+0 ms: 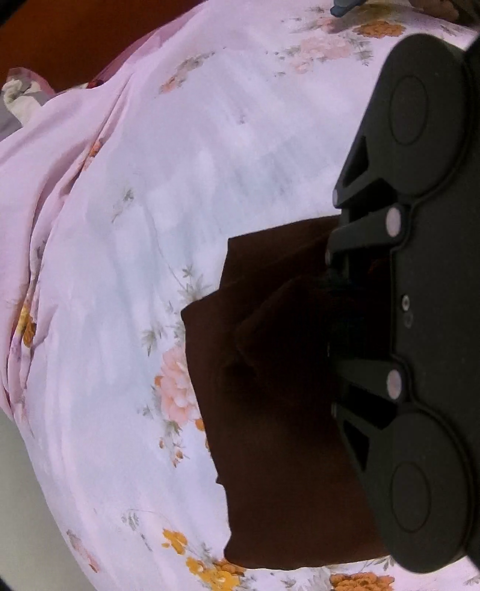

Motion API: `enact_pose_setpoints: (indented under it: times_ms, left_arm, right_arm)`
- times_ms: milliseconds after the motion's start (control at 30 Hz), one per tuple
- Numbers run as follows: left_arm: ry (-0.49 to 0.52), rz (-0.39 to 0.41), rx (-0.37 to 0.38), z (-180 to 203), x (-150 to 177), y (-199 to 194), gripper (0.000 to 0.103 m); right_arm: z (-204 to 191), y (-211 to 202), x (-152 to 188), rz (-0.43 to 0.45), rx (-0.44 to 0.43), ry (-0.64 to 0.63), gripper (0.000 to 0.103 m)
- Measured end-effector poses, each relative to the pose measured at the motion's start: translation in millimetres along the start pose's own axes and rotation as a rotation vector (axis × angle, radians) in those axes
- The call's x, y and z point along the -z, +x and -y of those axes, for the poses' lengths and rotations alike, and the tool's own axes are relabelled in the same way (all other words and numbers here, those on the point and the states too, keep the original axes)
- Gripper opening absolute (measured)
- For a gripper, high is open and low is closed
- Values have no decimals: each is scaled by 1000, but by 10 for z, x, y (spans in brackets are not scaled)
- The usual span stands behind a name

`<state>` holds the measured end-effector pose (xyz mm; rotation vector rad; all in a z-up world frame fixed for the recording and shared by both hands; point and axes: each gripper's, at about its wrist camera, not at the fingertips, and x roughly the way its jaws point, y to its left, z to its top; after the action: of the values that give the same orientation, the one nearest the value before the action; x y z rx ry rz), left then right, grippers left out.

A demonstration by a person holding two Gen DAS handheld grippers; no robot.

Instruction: Fold small clothes

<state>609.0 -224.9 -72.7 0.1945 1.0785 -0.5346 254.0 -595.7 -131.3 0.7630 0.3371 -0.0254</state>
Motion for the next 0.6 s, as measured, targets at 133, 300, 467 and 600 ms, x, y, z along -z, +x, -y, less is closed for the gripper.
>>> enact_pose_setpoints:
  times_ms: [133,300,467,600]
  left_arm:
    - [-18,36,60,116,-92,-93,47]
    - [-130,227,154,-10,-108,-572,72]
    - [-248,316,112,-771,704,-1071,74]
    - [-261,309,-49,-1260,1675,-1237,74]
  right_arm:
    - [65,-9,16,-6,-16,24,33]
    - [153,-53,-20,-11,6,74,33]
    - [-334,83,-21,-120,-112,32,33]
    - [-1126,604,69,-259,-261,-12,33]
